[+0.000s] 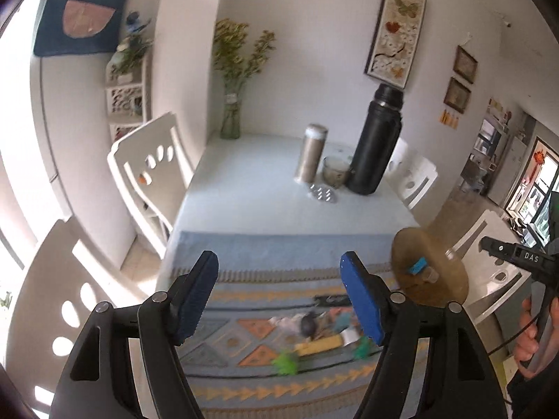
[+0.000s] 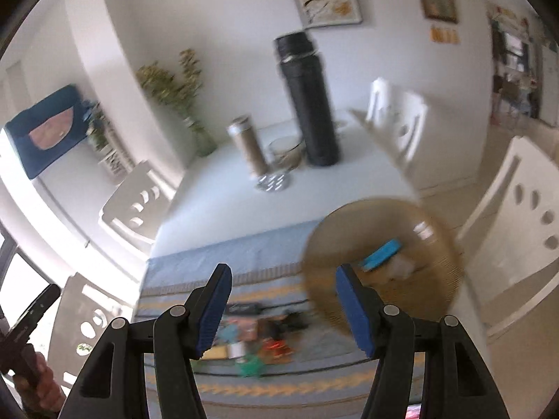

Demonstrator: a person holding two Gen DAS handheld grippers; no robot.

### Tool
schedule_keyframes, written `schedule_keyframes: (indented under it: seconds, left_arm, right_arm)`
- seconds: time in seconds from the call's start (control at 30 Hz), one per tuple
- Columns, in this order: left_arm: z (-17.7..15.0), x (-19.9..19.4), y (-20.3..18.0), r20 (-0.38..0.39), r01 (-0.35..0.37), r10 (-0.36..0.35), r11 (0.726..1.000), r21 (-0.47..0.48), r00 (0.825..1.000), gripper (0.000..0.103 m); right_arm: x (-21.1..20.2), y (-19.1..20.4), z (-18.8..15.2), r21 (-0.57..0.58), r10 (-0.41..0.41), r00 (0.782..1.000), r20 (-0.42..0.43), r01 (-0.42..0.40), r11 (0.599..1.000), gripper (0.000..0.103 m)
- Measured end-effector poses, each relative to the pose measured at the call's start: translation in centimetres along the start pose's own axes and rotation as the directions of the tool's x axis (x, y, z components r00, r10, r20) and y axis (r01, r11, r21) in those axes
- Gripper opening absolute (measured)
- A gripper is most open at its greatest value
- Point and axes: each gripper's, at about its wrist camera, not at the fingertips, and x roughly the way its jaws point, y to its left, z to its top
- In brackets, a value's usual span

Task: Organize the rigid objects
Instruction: 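Grasp the green leaf toy with the right tool while the left tool grasps another green toy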

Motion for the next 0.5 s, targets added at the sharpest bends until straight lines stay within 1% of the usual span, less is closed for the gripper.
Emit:
schedule_keyframes:
  seconds: [0.07,0.1,0.13,0.17,0.2,0.23,0.27,0.3,0.33,0.37,0.4,0.43,0.5]
  left_arm:
    - [-1.2,1.0,1.3,-0.051,0.001,-0.002,1.0,-0.008,0.999,0.073]
    - [-2.1,2.0,2.0,-0.087,0.008,-0.009,1.0,-0.016,0.996,0.073]
    - [-2.9,2.7,2.3,-0.116,0.017,-0.019,1.0,-0.021,0.993,0.073]
    - [-3.8,3.9,2.7,-0.158,0.026,-0.029,0.999,-0.025,0.987,0.073]
    - [-4.7,5.0,2.8,-0.195,0.036,-0.041,0.999,-0.025,0.98,0.073]
    - [-5.8,6.4,3.0,-0.235,0.056,-0.06,0.998,-0.023,0.97,0.073]
    - [-6.9,7.9,3.1,-0.277,0.073,-0.078,0.997,-0.028,0.958,0.073]
    - [-8.1,9.3,3.0,-0.323,0.09,-0.096,0.995,-0.035,0.942,0.073]
    - [-9.3,10.9,2.7,-0.374,0.105,-0.111,0.994,-0.034,0.921,0.072]
    - [-10.3,12.1,2.3,-0.409,0.116,-0.116,0.993,-0.026,0.905,0.072]
    - [-11.1,13.0,1.9,-0.431,0.125,-0.12,0.992,-0.016,0.894,0.072]
    - [-11.9,13.9,1.4,-0.459,0.133,-0.122,0.991,-0.007,0.88,0.072]
    - [-13.2,14.9,0.4,-0.497,0.158,-0.137,0.987,0.001,0.857,0.072]
  right_arm:
    - [2.8,2.0,-2.2,0.036,0.058,0.994,-0.091,-0.055,0.998,0.063]
    - [4.7,3.1,-3.9,0.063,0.097,0.983,-0.159,-0.088,0.994,0.063]
    - [6.1,4.0,-5.4,0.078,0.117,0.971,-0.207,-0.103,0.992,0.063]
    - [7.6,4.6,-7.0,0.083,0.118,0.961,-0.252,-0.1,0.992,0.063]
    - [9.7,5.7,-9.3,0.072,0.097,0.941,-0.323,-0.078,0.994,0.063]
    - [10.9,6.3,-10.8,0.063,0.089,0.923,-0.374,-0.07,0.996,0.063]
    - [12.6,6.8,-12.6,0.056,0.088,0.894,-0.44,-0.07,0.996,0.063]
    - [14.6,7.1,-14.7,0.061,0.086,0.851,-0.518,-0.064,0.996,0.063]
    - [15.4,6.8,-15.8,0.07,0.086,0.828,-0.554,-0.057,0.996,0.063]
    - [16.4,6.5,-16.8,0.088,0.091,0.799,-0.595,-0.048,0.995,0.063]
    - [17.0,5.9,-17.3,0.106,0.089,0.786,-0.612,-0.031,0.994,0.063]
    - [17.0,5.4,-17.3,0.109,0.081,0.787,-0.611,-0.018,0.994,0.063]
    - [17.1,4.3,-16.9,0.08,0.023,0.809,-0.588,0.03,0.996,0.063]
